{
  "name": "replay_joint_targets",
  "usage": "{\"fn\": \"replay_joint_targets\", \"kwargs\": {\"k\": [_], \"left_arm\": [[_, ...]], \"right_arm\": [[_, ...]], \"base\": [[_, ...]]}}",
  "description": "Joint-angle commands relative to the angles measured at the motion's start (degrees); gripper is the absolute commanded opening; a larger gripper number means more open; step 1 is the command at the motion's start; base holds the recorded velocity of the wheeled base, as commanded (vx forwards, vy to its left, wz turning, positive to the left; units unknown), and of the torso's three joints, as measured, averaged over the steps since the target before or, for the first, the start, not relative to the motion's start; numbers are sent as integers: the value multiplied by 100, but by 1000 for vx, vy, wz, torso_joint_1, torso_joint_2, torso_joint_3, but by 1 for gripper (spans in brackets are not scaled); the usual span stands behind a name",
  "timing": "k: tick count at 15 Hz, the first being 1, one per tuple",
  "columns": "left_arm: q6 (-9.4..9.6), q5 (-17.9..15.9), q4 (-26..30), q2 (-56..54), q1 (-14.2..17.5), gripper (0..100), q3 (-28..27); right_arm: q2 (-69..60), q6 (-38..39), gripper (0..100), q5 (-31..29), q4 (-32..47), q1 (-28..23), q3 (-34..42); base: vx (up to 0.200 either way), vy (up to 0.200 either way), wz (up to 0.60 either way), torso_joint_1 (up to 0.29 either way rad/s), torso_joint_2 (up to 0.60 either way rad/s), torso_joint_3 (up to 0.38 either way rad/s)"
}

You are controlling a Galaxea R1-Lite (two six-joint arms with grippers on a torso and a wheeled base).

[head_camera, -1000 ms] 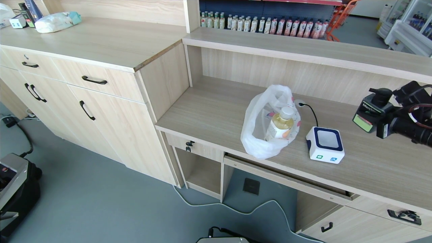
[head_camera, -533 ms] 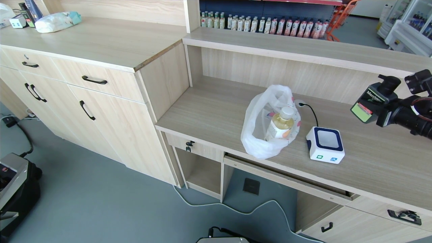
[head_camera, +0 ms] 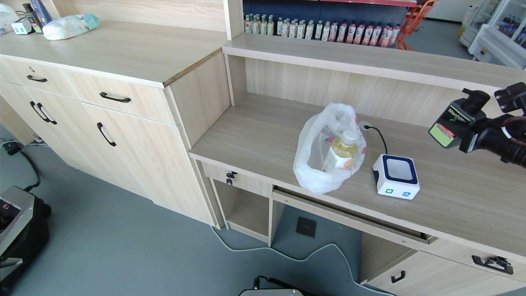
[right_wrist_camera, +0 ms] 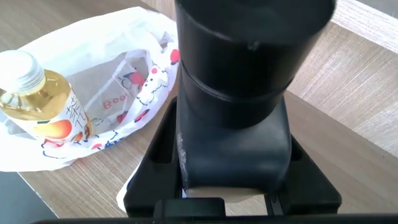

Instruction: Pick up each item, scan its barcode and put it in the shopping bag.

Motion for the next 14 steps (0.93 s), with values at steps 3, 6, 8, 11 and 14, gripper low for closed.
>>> {"fn": "replay_joint_targets", "kwargs": {"k": [3,6,8,11,14], "left_arm": [[-1,-4,2,-2,0,100,0],[-1,-4,10,-2,0,100,0],[-1,-4,10,-2,0,100,0],[-1,-4,10,-2,0,100,-9],[-1,5,2,-2,0,100,0]], "right_arm": [[78,138,0,-308,-2,121,-169],[280,261,0,-634,-2,384,-512],[763,287,0,-1073,42,578,-1154],[1607,683,0,-1319,227,824,-2393],[1950,1122,0,-1390,1457,1052,-3334]], "base": [[0,133,0,3,-2,2],[0,200,0,12,6,1],[0,200,0,0,0,5],[0,0,0,0,0,0],[0,0,0,0,0,0]]}}
